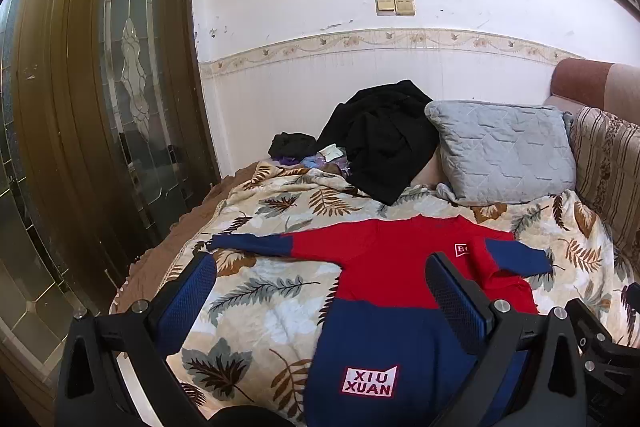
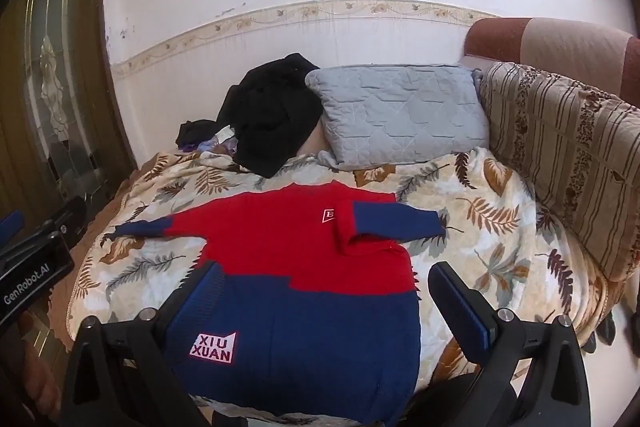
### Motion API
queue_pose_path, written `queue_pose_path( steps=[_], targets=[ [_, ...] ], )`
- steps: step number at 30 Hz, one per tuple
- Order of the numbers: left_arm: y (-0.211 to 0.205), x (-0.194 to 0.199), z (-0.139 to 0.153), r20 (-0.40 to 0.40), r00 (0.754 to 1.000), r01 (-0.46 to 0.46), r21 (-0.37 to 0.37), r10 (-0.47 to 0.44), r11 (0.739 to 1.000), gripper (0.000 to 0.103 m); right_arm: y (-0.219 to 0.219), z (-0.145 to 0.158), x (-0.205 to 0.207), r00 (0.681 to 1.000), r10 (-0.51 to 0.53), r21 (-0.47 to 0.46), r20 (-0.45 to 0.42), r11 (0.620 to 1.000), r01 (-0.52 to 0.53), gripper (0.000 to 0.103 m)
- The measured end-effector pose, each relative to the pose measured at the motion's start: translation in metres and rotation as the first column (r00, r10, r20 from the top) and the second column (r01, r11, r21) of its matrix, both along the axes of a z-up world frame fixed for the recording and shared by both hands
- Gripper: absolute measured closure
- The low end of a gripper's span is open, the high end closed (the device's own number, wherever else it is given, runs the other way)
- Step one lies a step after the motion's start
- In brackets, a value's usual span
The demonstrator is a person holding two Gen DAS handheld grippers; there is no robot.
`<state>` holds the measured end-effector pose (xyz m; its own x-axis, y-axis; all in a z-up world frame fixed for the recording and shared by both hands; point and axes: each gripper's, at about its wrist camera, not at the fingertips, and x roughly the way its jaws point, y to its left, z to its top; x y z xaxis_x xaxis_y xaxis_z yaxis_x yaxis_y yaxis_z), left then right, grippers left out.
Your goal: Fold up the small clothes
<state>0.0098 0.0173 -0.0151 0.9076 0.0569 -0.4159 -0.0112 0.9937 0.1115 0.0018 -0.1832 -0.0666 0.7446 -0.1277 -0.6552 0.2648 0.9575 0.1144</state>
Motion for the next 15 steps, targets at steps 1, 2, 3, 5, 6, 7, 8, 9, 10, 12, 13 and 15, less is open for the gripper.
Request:
queue_pose_path(
  steps=[1,2,3,5,6,7,8,9,10,12,13,15],
  targets=[
    [0.000,0.001,0.000,-0.001,1.000,-0.001,0.000,0.001,1.000,0.000,0.002,0.004,-0.001,1.000,0.006,-0.006,-0.004,1.000,-0.006,0.000],
    [0.000,0.002,0.000,-0.003,1.000,-0.003,0.001,0.003,1.000,0.000,0.007,0.006,-0.006,1.000,0.011,-0.010,-0.008,1.000,-0.011,0.000],
    [0.001,0.002,-0.001,-0.004,1.000,-0.003,0.000,0.003,1.000,0.000,0.011,0.007,-0.010,1.000,0.014,-0.010,-0.011,1.000,-0.015,0.000],
    [0.002,0.003,-0.001,-0.006,1.000,-0.003,-0.004,0.003,1.000,0.000,0.010,0.016,-0.013,1.000,0.021,-0.005,-0.013,1.000,-0.021,0.000],
    [0.001,0.003,-0.002,-0.005,1.000,-0.004,-0.001,0.004,1.000,0.000,0.013,0.016,-0.014,1.000,0.021,-0.004,-0.014,1.000,-0.022,0.000],
    [0.001,0.003,-0.002,-0.005,1.000,-0.004,-0.001,0.004,1.000,0.000,0.012,0.018,-0.014,1.000,0.021,0.000,-0.015,1.000,-0.021,0.000],
    [0.002,0.004,-0.002,-0.006,1.000,-0.003,-0.003,0.003,1.000,0.000,0.013,0.019,-0.014,1.000,0.021,0.000,-0.016,1.000,-0.021,0.000],
    [0.002,0.004,-0.002,-0.007,1.000,-0.003,-0.004,0.003,1.000,0.000,0.011,0.020,-0.013,1.000,0.024,0.003,-0.017,1.000,-0.024,0.000],
    [0.002,0.004,-0.003,-0.006,1.000,-0.004,-0.003,0.004,1.000,0.000,0.006,0.022,-0.013,0.999,0.026,0.008,-0.018,1.000,-0.026,0.000],
    [0.003,0.004,-0.003,-0.007,1.000,-0.002,-0.002,0.002,1.000,0.000,0.009,0.020,-0.013,0.999,0.028,0.010,-0.020,1.000,-0.028,0.000],
    [0.004,0.003,-0.004,-0.006,1.000,-0.003,-0.004,0.002,1.000,0.000,0.011,0.020,-0.012,0.999,0.027,0.013,-0.023,1.000,-0.027,0.000],
    [0.005,0.003,-0.006,-0.002,1.000,-0.006,-0.006,0.006,1.000,0.000,0.014,0.016,-0.011,0.999,0.027,0.013,-0.024,1.000,-0.027,0.000]
  ],
)
